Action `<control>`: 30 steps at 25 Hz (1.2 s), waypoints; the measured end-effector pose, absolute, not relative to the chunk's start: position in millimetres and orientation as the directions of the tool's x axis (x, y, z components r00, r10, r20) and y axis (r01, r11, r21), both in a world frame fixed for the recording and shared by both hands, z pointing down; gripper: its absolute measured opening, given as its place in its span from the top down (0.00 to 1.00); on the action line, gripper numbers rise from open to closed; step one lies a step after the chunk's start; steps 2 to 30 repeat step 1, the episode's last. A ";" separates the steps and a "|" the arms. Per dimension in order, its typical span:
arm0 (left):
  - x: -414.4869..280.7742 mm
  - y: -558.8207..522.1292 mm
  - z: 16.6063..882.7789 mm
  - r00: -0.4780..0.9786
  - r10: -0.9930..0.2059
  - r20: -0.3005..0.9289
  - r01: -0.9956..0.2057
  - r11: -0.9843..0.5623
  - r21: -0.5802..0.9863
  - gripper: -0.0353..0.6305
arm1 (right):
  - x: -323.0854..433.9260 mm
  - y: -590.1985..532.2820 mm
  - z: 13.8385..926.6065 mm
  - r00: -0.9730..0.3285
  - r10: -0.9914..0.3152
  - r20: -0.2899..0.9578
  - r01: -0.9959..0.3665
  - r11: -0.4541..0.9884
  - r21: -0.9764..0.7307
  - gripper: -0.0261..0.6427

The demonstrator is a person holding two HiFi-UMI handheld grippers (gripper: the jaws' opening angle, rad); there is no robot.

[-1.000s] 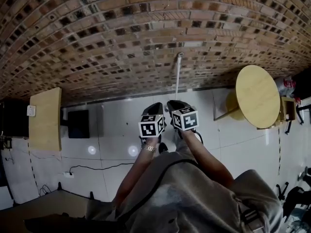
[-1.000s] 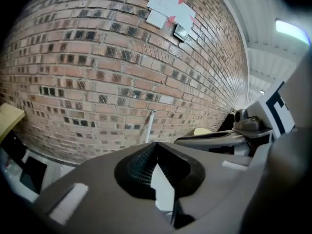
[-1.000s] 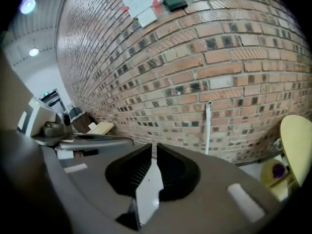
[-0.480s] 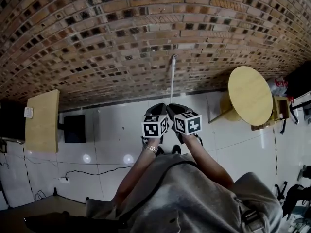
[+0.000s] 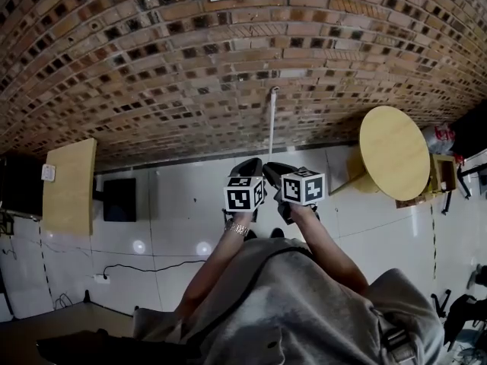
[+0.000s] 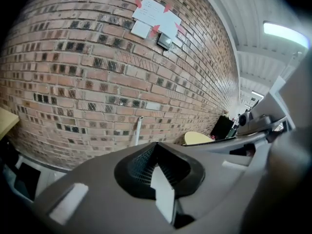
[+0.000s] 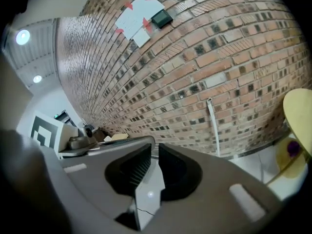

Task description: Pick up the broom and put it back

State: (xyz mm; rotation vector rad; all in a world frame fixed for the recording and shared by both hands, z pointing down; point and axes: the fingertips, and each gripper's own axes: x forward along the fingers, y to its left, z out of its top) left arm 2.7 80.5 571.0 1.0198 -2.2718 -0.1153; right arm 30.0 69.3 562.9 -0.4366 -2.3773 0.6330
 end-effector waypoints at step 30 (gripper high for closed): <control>3.6 78.6 571.4 -0.496 -0.697 0.518 -0.641 0.696 0.324 0.95 | 31.6 67.5 564.9 -0.741 0.460 0.488 0.144 0.820 -0.554 0.93</control>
